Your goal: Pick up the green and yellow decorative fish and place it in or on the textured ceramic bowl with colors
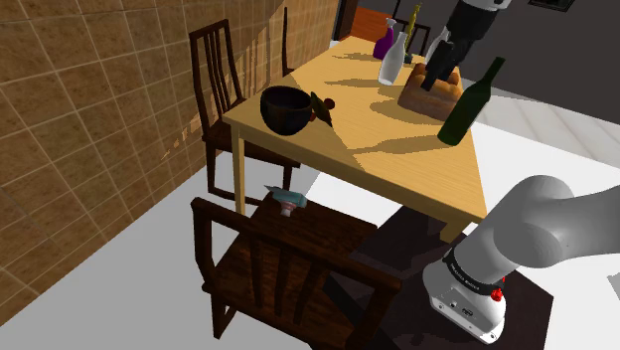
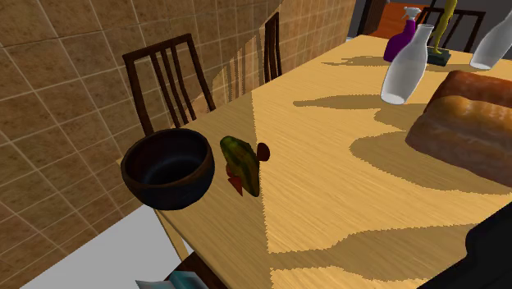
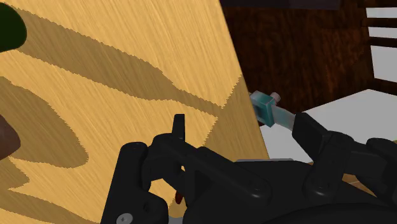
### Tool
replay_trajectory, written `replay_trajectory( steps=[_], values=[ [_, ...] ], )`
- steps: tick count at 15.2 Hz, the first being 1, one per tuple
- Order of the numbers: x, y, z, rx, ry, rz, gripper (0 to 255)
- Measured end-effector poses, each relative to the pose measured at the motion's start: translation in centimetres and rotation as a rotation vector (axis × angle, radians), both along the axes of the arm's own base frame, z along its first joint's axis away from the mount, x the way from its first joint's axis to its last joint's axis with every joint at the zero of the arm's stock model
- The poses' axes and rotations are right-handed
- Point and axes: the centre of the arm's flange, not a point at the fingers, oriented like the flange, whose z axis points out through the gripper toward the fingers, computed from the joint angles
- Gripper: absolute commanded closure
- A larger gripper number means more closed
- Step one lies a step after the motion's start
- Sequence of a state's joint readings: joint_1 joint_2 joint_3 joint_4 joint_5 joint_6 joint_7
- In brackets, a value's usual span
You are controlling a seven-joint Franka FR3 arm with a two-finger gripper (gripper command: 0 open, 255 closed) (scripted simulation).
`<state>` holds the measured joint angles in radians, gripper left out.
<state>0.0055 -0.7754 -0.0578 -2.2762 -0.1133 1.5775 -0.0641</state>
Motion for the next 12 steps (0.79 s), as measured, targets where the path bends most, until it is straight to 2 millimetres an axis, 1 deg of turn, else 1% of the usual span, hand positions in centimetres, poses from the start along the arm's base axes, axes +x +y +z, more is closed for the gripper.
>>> replay_trajectory(
  steps=[1, 2, 5, 7, 9, 11, 12],
  values=[
    [0.0, 0.0, 0.0, 0.000, 0.000, 0.000, 0],
    [0.6, -0.3, -0.2, 0.008, 0.001, 0.000, 0],
    [3.4, -2.2, -1.4, 0.048, 0.009, -0.003, 0],
    [6.0, -3.3, -2.4, 0.078, 0.015, -0.005, 0],
    [8.2, -4.9, -3.5, 0.110, 0.020, -0.008, 0],
    [10.2, -6.0, -4.7, 0.141, 0.026, -0.010, 0],
    [11.6, -6.6, -5.2, 0.157, 0.028, -0.011, 0]
  ],
)
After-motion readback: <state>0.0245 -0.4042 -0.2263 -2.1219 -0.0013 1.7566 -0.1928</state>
